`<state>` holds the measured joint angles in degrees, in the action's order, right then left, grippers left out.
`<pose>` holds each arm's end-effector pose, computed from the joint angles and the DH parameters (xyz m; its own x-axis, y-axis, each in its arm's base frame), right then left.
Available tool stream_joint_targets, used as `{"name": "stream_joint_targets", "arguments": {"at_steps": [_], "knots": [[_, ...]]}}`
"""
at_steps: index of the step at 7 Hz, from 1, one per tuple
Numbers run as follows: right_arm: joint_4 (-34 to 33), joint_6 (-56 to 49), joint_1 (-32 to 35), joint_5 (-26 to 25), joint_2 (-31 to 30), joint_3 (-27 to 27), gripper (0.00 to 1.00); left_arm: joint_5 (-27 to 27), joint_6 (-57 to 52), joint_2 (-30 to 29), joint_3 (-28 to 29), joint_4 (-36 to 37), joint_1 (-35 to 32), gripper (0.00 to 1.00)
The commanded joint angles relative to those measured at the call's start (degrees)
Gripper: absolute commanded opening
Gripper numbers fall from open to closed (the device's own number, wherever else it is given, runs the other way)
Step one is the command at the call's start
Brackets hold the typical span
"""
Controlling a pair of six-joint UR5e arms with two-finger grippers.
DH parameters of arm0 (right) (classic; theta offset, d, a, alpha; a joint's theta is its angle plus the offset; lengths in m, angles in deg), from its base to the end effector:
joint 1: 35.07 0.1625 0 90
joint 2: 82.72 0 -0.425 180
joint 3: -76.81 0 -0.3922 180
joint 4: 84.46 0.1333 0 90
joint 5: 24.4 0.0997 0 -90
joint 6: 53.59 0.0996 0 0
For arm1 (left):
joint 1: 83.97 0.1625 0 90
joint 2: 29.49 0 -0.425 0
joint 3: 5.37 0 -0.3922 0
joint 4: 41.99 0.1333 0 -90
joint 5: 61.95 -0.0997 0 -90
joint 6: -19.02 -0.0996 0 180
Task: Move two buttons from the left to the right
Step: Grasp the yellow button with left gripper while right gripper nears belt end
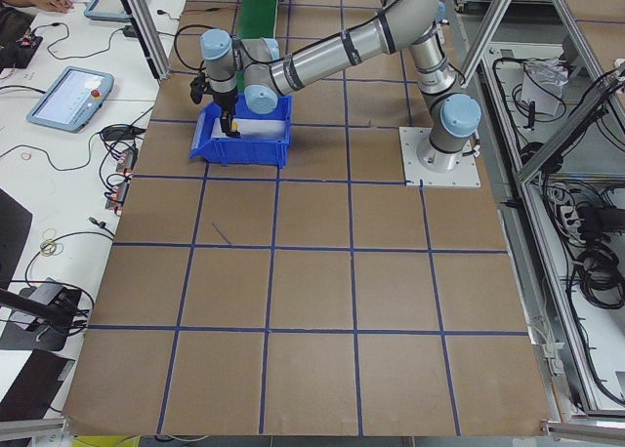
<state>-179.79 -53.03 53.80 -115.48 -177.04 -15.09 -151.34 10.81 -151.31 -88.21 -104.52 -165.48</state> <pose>0.1221 -0.4746 0.5176 -0.9993 0.0319 0.0174 0.0293 0.9904 -0.1350 -0.0318 -0.6973 0.2654 -1.0000 -0.0045 0.0035 -0.0047 0.9987 -0.0500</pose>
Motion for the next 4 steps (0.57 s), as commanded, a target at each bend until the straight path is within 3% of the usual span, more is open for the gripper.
{"name": "stream_joint_targets", "arguments": {"at_steps": [1,2,4], "knots": [[0.9,-4.3,-5.5,3.1,0.3,2.0,1.0,0.0,-0.1,-0.4,0.0,0.6,0.0,0.83],[2.6,-12.1,-8.4,3.1,1.7,4.2,1.0,0.2,0.0,-0.5,0.5,0.6,0.0,0.66],[2.6,-14.9,-9.9,3.2,7.4,10.7,1.0,0.2,-0.1,-0.5,1.0,0.6,0.1,0.37]]}}
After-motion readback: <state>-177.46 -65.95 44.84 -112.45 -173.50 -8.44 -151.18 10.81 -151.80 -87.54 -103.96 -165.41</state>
